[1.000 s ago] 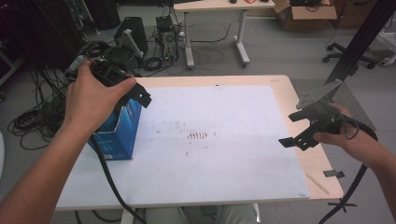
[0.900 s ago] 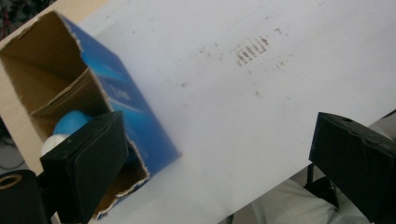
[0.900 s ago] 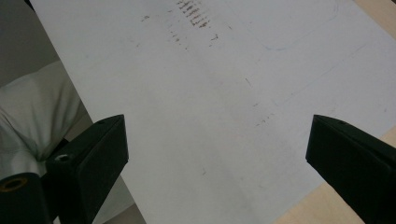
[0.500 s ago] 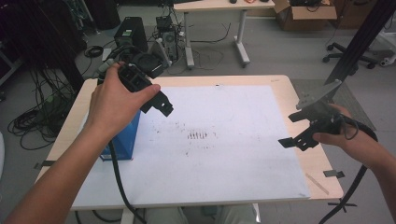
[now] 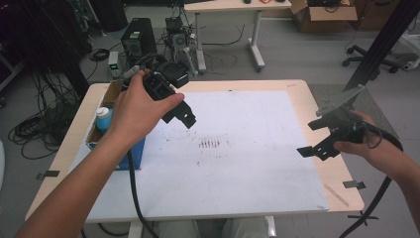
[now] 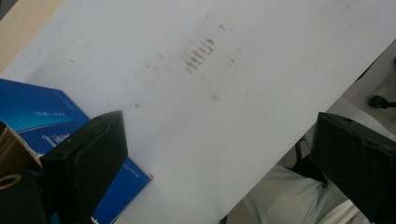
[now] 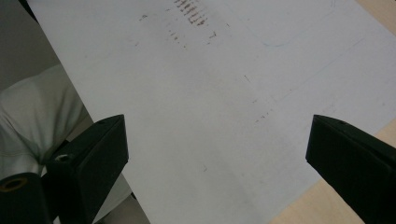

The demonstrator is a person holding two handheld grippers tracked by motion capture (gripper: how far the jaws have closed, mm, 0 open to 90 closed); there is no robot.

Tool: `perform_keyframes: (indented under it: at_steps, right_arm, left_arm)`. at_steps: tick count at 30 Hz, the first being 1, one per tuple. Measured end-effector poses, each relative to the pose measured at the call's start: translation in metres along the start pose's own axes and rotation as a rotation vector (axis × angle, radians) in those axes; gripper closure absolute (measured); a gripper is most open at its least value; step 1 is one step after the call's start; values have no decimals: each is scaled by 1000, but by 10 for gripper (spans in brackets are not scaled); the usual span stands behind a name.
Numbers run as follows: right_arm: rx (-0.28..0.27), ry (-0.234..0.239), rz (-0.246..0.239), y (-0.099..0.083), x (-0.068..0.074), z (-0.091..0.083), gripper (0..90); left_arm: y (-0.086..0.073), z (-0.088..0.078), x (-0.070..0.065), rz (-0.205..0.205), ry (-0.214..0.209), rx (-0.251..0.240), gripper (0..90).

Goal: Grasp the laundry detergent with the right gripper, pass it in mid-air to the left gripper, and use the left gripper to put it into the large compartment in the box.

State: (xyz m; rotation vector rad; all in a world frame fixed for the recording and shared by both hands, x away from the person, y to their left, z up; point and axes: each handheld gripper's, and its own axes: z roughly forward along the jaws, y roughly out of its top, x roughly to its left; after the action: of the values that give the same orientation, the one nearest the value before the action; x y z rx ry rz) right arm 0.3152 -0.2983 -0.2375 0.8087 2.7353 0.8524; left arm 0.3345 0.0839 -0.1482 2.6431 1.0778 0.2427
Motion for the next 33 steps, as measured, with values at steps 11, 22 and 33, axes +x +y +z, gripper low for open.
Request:
perform_keyframes:
  at_steps: [11, 22, 33]
  right_arm:
    - [2, 0, -7, 8, 2, 1, 55]
    - [-1, 4, -13, 10, 3, 3, 56]
    - [1, 11, -15, 10, 0, 6, 55]
  left_arm:
    - [0, 12, -3, 26, -19, 3, 46]
    - [2, 16, -3, 45, -27, 14, 46]
    - [7, 23, -1, 67, -40, 23, 46]
